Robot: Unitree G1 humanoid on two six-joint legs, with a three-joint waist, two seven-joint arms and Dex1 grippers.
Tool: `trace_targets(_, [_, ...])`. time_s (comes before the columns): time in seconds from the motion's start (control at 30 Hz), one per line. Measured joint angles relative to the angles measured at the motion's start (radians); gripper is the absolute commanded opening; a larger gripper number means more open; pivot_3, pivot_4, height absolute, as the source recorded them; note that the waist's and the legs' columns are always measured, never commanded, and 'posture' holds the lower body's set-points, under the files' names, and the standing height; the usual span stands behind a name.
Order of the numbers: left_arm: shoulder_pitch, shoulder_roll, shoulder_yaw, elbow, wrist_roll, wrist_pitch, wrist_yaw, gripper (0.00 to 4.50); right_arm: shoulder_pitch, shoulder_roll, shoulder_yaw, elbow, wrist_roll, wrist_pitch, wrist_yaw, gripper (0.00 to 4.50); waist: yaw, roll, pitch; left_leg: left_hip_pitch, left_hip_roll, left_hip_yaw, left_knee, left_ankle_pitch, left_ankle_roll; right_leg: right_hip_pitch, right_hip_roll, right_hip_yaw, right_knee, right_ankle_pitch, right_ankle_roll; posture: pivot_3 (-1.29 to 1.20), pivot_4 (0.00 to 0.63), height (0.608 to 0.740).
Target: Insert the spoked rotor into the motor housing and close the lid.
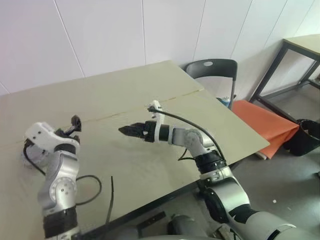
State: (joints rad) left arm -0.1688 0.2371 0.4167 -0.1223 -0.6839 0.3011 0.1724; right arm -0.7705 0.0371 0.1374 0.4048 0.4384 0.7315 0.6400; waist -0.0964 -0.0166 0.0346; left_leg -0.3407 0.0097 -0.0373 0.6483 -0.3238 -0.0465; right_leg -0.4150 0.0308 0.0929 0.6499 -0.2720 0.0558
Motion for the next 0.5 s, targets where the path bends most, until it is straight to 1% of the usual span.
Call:
trace_targets(0.13, [-0.050, 0.008, 0.011, 0.108, 0.059, -0.059, -0.034, 4.47, -0.001, -0.003, 0.022, 0.034, -0.053, -0.061, 0.016, 4.50, 0.001, 0.000, 0.000, -0.005, 0.001, -0.001, 0.000, 0.000, 0.000, -0.005, -0.004, 0.002, 0.002, 0.000, 0.000, 0.00, 0.000, 0.740])
trace_targets(0.27, [-0.110, 0.044, 0.020, 0.203, 0.164, -0.096, -0.003, 4.47, -0.004, -0.001, 0.023, 0.044, -0.087, -0.104, 0.014, 4.50, 0.002, -0.001, -0.001, -0.013, -0.001, -0.006, 0.004, 0.001, -0.002, -0.012, -0.007, 0.002, 0.004, 0.002, 0.001, 0.00, 0.000, 0.740])
trace_targets(0.33, [-0.144, 0.068, 0.025, 0.246, 0.218, -0.088, 0.044, 4.47, -0.013, 0.000, 0.024, 0.064, -0.113, -0.126, 0.003, 4.50, 0.003, -0.001, -0.001, -0.014, -0.003, -0.008, 0.004, 0.002, -0.004, -0.012, -0.009, 0.000, 0.004, 0.002, 0.002, 0.00, 0.000, 0.740])
trace_targets(0.4, [-0.190, 0.093, 0.043, 0.293, 0.241, -0.041, 0.096, 4.47, -0.023, 0.004, 0.022, 0.085, -0.125, -0.141, -0.010, 4.50, 0.003, -0.001, -0.001, -0.015, -0.004, -0.011, 0.005, 0.002, -0.004, -0.012, -0.010, -0.002, 0.004, 0.003, 0.003, 0.00, 0.000, 0.740])
trace_targets(0.5, [-0.202, 0.136, 0.045, 0.326, 0.279, -0.026, 0.093, 4.47, -0.040, 0.008, 0.019, 0.114, -0.144, -0.166, -0.019, 4.50, 0.001, -0.001, -0.001, -0.015, -0.004, -0.013, 0.005, 0.002, -0.004, -0.012, -0.011, -0.004, 0.005, 0.003, 0.003, 0.00, 0.000, 0.740])
